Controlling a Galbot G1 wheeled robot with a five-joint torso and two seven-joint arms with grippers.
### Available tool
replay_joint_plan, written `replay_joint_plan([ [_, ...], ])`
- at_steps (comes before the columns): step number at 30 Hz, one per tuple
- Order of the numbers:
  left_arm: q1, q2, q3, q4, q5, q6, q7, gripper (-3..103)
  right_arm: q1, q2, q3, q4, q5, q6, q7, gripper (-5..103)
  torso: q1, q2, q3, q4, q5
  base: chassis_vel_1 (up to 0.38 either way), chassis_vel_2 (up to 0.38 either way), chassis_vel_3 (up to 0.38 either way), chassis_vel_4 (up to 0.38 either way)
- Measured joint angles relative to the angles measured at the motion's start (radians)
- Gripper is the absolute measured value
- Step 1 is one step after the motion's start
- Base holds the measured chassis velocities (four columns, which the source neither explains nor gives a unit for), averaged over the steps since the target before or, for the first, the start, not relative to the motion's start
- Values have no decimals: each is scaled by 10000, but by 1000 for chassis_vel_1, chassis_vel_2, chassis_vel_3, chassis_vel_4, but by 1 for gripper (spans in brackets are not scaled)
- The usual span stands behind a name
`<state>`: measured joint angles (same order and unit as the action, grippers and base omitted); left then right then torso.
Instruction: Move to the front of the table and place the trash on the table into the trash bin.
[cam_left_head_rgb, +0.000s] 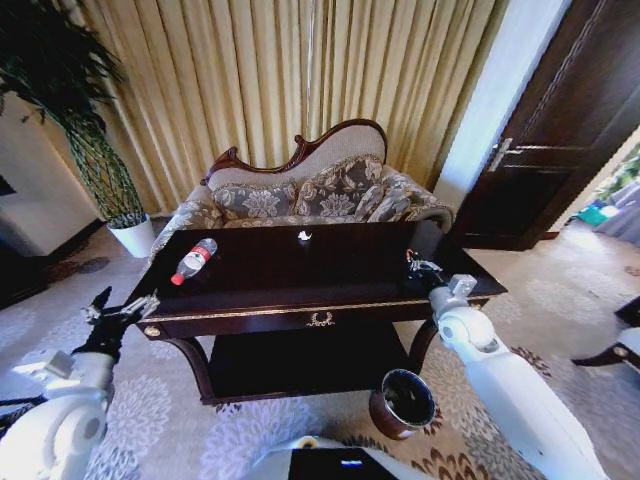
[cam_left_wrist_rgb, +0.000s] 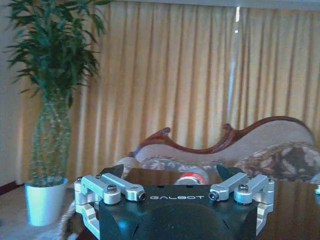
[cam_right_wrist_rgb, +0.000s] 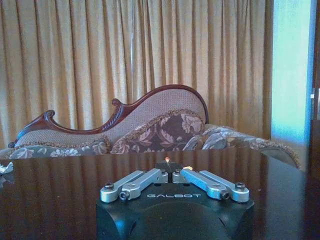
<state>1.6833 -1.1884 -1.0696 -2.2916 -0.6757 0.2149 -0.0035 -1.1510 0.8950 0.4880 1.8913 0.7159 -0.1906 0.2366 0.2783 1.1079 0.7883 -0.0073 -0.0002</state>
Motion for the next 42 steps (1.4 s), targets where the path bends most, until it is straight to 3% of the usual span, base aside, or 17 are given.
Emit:
replay_joint_plan([
  [23, 65, -47, 130, 93, -84, -118, 400, 100, -664, 212, 458, 557, -249, -64, -19, 0, 2, -1, 1, 3, 2, 22, -22, -21, 20],
  [42, 176, -217, 122, 25, -31, -106, 418, 100, -563, 288, 4, 300, -392, -58, -28, 0, -8, 7, -4, 1, 0, 196, -199, -196, 189],
])
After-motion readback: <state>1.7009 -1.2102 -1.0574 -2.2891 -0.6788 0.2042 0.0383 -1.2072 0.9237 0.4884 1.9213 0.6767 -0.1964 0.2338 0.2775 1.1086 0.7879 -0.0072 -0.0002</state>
